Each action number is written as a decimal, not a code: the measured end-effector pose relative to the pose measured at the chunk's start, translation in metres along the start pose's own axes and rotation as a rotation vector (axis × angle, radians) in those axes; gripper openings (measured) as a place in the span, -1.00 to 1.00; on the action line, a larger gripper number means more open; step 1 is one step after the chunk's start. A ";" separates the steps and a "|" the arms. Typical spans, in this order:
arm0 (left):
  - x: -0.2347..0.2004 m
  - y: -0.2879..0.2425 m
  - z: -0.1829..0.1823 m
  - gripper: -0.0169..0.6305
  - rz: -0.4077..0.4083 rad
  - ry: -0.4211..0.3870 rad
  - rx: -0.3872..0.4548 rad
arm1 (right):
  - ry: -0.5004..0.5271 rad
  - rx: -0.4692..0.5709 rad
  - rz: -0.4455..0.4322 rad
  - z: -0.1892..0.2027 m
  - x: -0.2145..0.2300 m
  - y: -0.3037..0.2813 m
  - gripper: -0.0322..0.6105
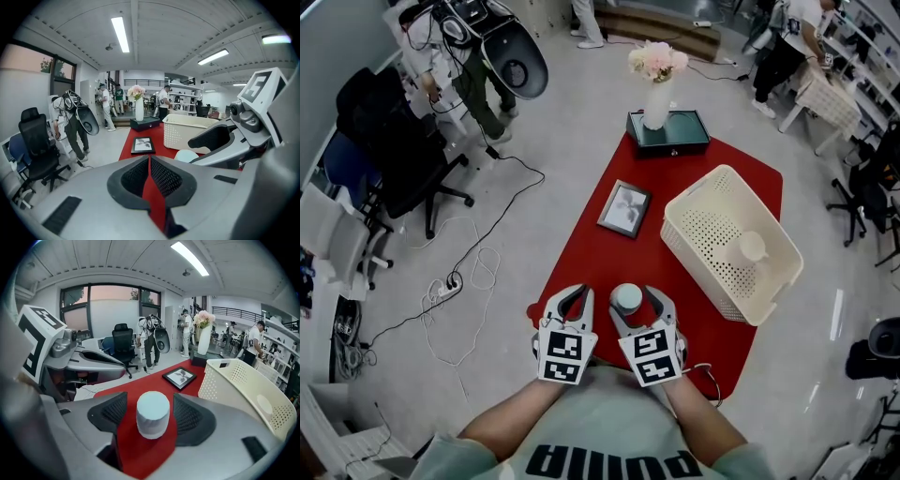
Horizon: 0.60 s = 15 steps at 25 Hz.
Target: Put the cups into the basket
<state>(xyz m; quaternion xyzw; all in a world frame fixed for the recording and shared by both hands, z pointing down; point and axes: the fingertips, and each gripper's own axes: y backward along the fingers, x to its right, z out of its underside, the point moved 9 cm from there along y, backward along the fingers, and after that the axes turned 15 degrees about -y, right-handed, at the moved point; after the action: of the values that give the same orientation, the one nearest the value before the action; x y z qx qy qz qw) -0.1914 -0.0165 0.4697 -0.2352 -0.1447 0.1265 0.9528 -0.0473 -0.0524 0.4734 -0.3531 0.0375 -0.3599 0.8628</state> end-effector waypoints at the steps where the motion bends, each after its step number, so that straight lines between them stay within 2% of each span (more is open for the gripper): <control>1: 0.000 -0.002 0.002 -0.94 0.000 -0.001 -0.004 | 0.002 -0.008 0.001 0.002 0.000 -0.004 0.03; 15: -0.004 -0.018 0.016 -0.94 0.007 -0.005 -0.047 | 0.008 -0.087 0.048 0.020 0.011 -0.038 0.10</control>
<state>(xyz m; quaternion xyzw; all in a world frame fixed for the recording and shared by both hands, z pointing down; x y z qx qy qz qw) -0.1970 -0.0261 0.4908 -0.2579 -0.1494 0.1269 0.9461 -0.0550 -0.0663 0.5148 -0.3879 0.0650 -0.3386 0.8548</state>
